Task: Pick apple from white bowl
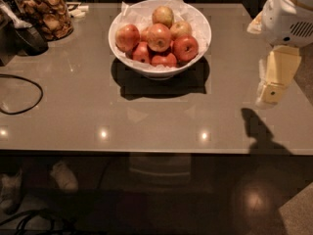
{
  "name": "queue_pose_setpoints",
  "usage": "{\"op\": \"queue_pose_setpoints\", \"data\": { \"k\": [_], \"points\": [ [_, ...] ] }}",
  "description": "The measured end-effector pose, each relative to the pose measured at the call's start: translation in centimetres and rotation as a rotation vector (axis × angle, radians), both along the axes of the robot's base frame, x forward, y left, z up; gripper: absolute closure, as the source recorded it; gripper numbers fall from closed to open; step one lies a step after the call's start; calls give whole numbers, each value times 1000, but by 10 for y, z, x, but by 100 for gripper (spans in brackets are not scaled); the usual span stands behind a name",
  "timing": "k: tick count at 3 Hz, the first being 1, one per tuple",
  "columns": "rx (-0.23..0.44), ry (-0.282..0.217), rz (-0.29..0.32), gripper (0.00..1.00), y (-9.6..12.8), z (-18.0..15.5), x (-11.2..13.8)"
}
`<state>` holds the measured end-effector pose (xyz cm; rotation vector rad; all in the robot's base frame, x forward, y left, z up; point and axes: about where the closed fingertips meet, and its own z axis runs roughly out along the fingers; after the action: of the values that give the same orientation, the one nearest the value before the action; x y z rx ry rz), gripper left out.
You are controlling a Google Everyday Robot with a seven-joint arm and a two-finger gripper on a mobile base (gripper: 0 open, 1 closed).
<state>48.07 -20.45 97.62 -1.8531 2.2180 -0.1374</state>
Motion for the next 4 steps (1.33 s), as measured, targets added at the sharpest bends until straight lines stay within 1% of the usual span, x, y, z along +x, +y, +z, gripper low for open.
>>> {"op": "queue_pose_setpoints", "data": {
  "k": [1, 2, 3, 4],
  "points": [
    [6, -16, 1, 0, 2, 1, 3],
    [13, -37, 24, 0, 16, 3, 20],
    [10, -38, 32, 0, 32, 7, 53],
    [25, -50, 92, 0, 61, 23, 100]
  ]
}}
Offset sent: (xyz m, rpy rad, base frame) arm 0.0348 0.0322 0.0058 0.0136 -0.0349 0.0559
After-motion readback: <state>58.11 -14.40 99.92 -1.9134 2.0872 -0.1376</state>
